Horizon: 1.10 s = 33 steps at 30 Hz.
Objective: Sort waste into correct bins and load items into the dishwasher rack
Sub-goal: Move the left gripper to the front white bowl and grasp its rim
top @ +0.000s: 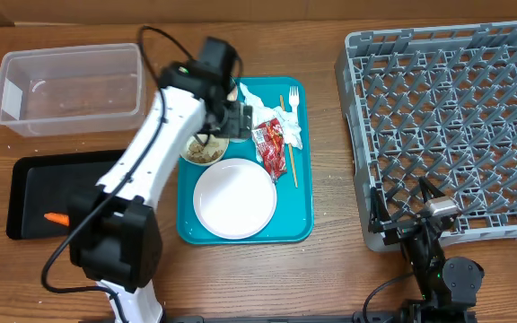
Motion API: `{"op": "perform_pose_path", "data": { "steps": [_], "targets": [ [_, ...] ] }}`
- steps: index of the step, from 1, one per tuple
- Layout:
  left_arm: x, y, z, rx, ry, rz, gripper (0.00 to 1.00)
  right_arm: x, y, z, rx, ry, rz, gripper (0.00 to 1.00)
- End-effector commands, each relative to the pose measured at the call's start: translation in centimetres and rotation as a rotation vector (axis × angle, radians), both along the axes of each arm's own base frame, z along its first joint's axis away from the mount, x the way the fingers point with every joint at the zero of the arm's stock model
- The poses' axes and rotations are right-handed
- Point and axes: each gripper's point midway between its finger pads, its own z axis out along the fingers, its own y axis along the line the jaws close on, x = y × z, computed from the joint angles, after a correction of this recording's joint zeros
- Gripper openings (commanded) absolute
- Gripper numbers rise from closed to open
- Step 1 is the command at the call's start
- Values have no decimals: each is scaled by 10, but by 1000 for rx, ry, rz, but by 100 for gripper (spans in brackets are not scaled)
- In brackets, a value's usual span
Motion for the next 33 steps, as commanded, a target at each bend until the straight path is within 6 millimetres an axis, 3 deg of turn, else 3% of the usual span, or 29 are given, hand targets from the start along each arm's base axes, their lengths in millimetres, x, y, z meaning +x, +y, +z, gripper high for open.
{"op": "perform_pose_path", "data": {
  "steps": [1, 2, 7, 15, 25, 27, 28, 30, 33],
  "targets": [
    [-1, 13, -15, 84, -24, -18, 93, 0, -1, -2, -1, -3, -7, 100],
    [-2, 16, -21, 88, -23, -13, 85, 0, -1, -2, -1, -3, -7, 100],
    [-6, 19, -41, 94, -11, -21, 71, 0, -1, -2, -1, -3, -7, 100],
    [-15, 8, -77, 62, -23, -159, 71, 0, -1, -2, -1, -3, -7, 100],
    [-7, 9, -77, 79, -58, -177, 53, 0, -1, -2, -1, -3, -7, 100],
    [-7, 9, -77, 78, -59, -177, 48, 0, -1, -2, -1, -3, -7, 100],
    [-7, 9, -77, 78, -59, -177, 40, 0, -1, -2, -1, -3, -7, 100],
    [-7, 9, -77, 78, -59, -177, 33, 0, -1, -2, -1, -3, -7, 100],
    [-7, 10, -77, 81, -61, -176, 29, 0, -1, -2, -1, -3, -7, 100]
  ]
}}
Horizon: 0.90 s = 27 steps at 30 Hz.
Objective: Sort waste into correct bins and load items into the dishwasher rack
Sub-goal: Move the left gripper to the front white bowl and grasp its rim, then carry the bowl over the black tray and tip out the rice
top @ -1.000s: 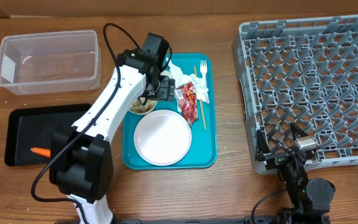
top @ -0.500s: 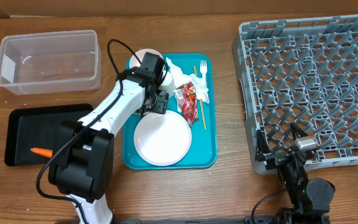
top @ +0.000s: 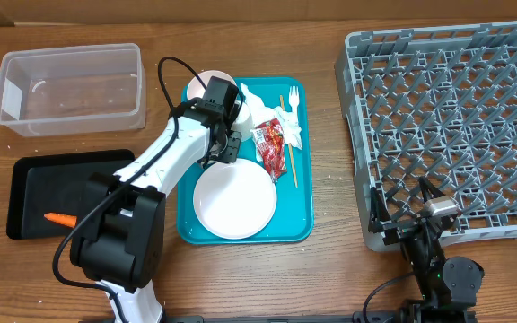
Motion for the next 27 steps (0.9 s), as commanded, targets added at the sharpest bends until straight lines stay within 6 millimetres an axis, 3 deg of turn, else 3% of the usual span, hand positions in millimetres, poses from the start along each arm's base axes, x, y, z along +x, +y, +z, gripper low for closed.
{"op": "perform_pose_path", "data": {
  "steps": [1, 3, 8, 14, 20, 27],
  "targets": [
    [2, 0, 6, 5, -22, -10, 29, 0, -1, -2, -1, -4, -6, 100],
    [3, 0, 6, 5, -26, -11, 26, 0, -1, -2, -1, -4, -6, 100],
    [7, -1, 8, 10, -41, -49, 5, 0, -1, -2, -1, -4, -7, 100],
    [14, -4, 19, 2, -62, -49, 4, 0, -1, -2, -1, -4, -7, 100],
    [26, -9, 60, -13, -77, -24, 4, 0, -1, -2, -1, -4, -7, 100],
    [25, -9, 128, -54, -74, 101, 4, 0, -1, -2, -1, -4, -7, 100]
  ]
}}
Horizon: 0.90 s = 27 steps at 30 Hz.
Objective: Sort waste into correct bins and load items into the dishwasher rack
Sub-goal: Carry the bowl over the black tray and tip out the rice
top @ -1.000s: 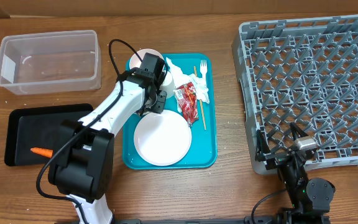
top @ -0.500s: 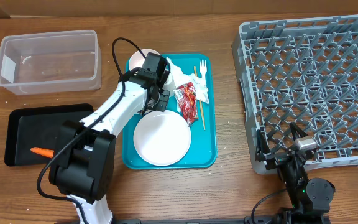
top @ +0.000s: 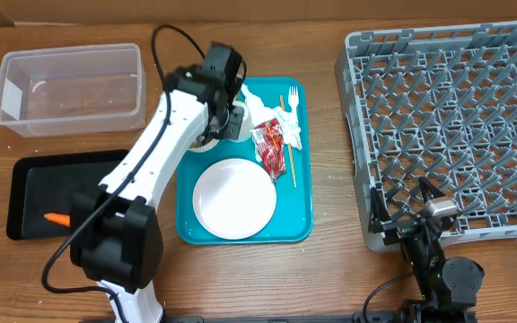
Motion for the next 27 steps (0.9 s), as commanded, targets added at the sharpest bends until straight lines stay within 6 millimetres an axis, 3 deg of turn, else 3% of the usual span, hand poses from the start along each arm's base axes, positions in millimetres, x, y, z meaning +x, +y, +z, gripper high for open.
{"op": "perform_pose_path", "data": {
  "steps": [1, 5, 10, 14, 17, 22, 27],
  "targets": [
    [9, 0, 54, -63, -80, 128, 4, 0, -1, -2, 0, -4, -6, 100],
    [-4, 15, 92, -109, -114, 252, 4, 0, -1, -2, 0, -4, -7, 100],
    [-29, 67, 144, -223, -166, 427, 4, 0, -1, -2, 0, -4, -7, 100],
    [-43, 100, 166, -383, -150, 485, 4, 0, -1, -2, 0, -4, -6, 100],
    [-48, 118, 165, -487, -112, 500, 4, 0, -1, -2, 0, -4, -6, 100],
    [-57, 160, 147, -605, -65, 570, 4, 0, -1, -2, 0, -4, -6, 100],
    [-66, 215, 120, -707, -75, 716, 4, 0, -1, -2, 0, -4, -7, 100]
  ]
}}
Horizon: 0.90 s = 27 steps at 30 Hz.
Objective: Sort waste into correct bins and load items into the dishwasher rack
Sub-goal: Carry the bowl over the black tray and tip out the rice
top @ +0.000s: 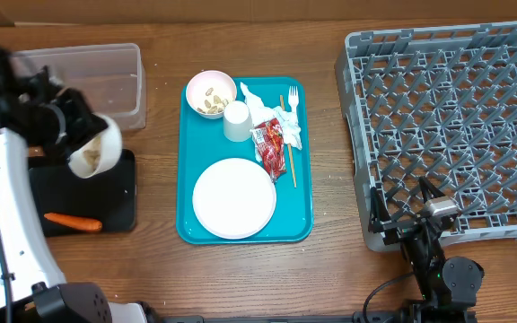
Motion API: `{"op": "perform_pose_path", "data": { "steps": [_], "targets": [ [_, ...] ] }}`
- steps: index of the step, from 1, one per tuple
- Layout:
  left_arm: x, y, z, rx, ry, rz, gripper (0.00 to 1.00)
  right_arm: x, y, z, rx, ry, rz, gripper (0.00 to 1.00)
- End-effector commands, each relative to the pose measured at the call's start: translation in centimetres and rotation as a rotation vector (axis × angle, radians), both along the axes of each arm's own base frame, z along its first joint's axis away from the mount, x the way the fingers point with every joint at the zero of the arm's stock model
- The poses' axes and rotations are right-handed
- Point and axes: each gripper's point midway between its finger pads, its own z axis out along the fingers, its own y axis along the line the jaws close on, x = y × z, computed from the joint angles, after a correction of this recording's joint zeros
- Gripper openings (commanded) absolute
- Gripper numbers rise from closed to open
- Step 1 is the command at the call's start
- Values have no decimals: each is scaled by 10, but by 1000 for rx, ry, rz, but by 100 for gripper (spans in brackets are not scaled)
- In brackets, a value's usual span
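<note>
My left gripper point(72, 133) is shut on the rim of a white bowl point(97, 148) holding brownish food scraps. The bowl is tilted on its side over the black bin point(115, 199), just below the clear plastic bin point(106, 67). An orange carrot piece point(72, 221) lies in the black bin. The teal tray point(187, 229) carries a second bowl with scraps point(211, 93), a white cup point(237, 121), a white plate point(234, 197), a crumpled napkin point(260, 109), a red wrapper point(269, 142), a chopstick point(289, 154) and a white fork point(293, 103). My right gripper point(420, 213) rests at the rack's front edge, its jaws unclear.
The grey dishwasher rack point(447, 117) fills the right side of the table with nothing in it. My left arm's white link point(3, 233) covers the black bin's left part. Bare wood lies between the tray and the rack.
My left gripper has moved from the top of the teal tray to the far left with the scrap bowl in it, and now holds the bowl tilted over the black bin. The right arm is unchanged.
At first my left gripper stood over the scrap bowl on the tray's upper left. Then it was down at that bowl's rim. Then it held the bowl near the tray's top. Now the bowl hangs tilted over the black bin, and the cup and second bowl show.
</note>
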Motion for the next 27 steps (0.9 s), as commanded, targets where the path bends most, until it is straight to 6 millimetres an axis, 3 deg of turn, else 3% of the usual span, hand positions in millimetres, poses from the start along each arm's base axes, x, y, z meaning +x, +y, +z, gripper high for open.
{"op": "perform_pose_path", "data": {
  "steps": [1, 6, 9, 14, 24, 27],
  "targets": [
    [-5, 24, -17, -156, -70, 40, 4, 0, -2, -2, -1, -4, -7, 100],
    [-15, 47, -69, -327, -146, 127, 4, 0, -2, -2, -1, -4, -8, 100],
    [-19, 54, -88, -381, -199, 157, 4, 0, -2, -2, -1, -4, -8, 100],
    [-21, 66, -103, -401, -275, 191, 4, 0, -2, -2, -1, -4, -7, 100],
    [-13, 63, -104, -547, -291, 207, 4, 0, -2, -2, -1, -4, -7, 100],
    [-11, 62, -117, -631, -245, 240, 4, 0, -2, -2, -1, -4, -8, 100]
  ]
}}
